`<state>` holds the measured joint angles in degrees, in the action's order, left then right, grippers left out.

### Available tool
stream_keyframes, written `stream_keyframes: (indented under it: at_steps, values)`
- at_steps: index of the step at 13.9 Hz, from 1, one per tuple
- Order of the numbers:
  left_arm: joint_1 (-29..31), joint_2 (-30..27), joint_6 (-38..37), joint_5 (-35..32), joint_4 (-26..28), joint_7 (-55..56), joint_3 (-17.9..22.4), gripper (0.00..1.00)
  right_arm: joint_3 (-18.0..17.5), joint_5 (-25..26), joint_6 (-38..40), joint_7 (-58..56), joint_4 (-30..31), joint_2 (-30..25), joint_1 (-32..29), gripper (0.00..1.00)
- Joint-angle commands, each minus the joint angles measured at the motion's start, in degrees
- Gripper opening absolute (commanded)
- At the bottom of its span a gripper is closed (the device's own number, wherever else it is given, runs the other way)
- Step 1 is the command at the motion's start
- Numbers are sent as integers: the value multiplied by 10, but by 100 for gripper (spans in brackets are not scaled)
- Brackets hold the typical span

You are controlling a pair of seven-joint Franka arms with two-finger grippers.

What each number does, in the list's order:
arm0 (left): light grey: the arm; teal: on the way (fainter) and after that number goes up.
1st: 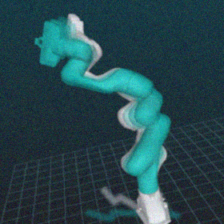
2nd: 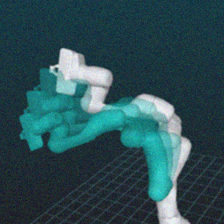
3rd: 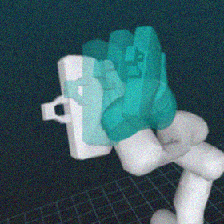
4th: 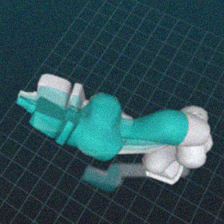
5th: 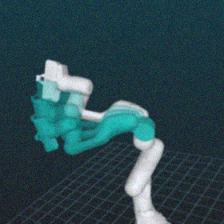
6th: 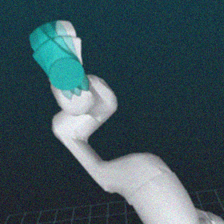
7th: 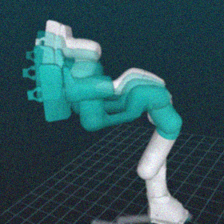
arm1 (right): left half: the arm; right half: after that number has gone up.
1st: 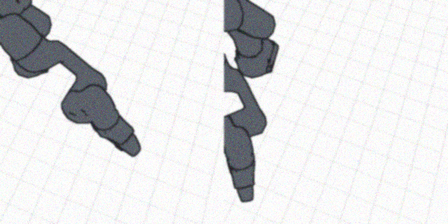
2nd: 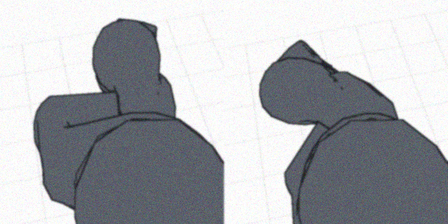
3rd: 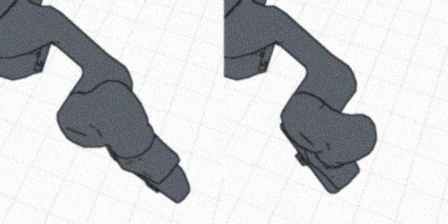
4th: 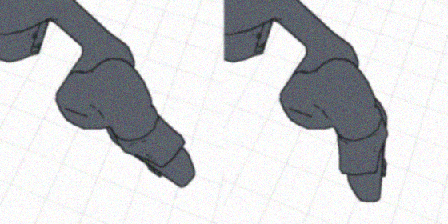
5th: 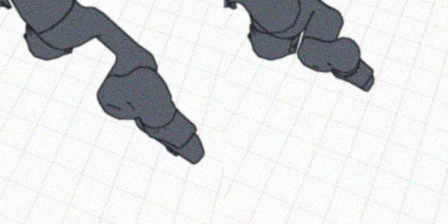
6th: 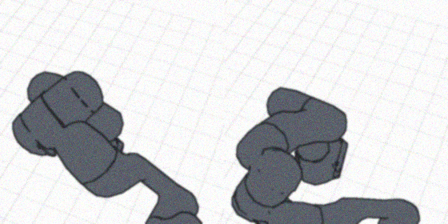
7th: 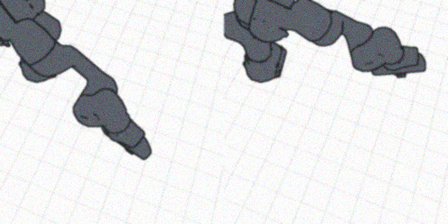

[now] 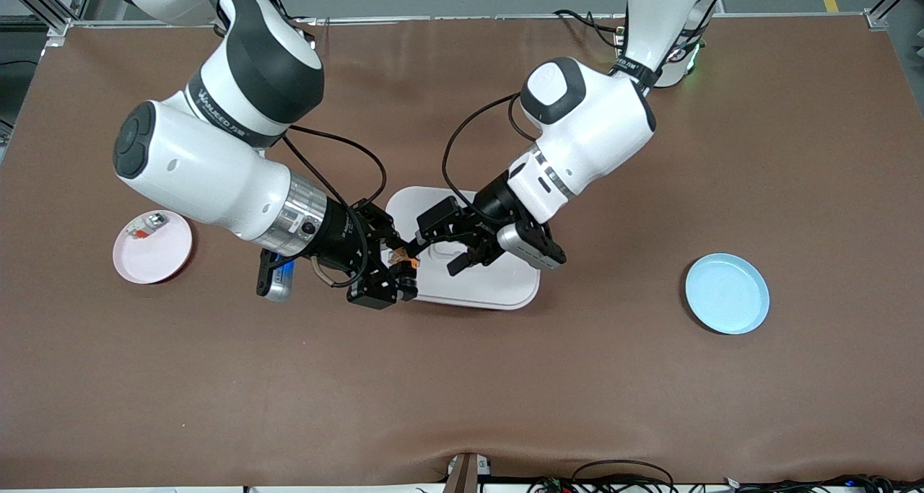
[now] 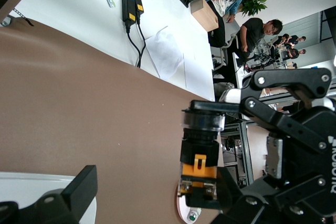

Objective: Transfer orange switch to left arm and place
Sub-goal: 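Grasp the switch top with the left gripper beside the right gripper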

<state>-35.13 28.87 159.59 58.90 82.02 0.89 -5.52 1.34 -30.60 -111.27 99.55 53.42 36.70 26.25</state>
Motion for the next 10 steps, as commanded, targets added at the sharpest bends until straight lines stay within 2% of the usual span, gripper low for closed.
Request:
stream_keyframes:
  at_steps: [1, 4, 7, 10]
  values:
    - [2, 2, 5, 13, -13, -35, 6, 100, -4, -11, -1, 12, -30, 17, 3, 0]
    - [13, 8, 5, 14, -23, -106, 8, 100, -3, -11, -14, 21, -30, 20, 18, 0]
    - [13, 25, 6, 14, -45, -109, 8, 100, -1, -10, -23, 25, -30, 21, 23, 0]
    - [7, 30, 34, 17, -43, -109, 5, 100, -1, -9, -18, 26, -29, 21, 28, 0]
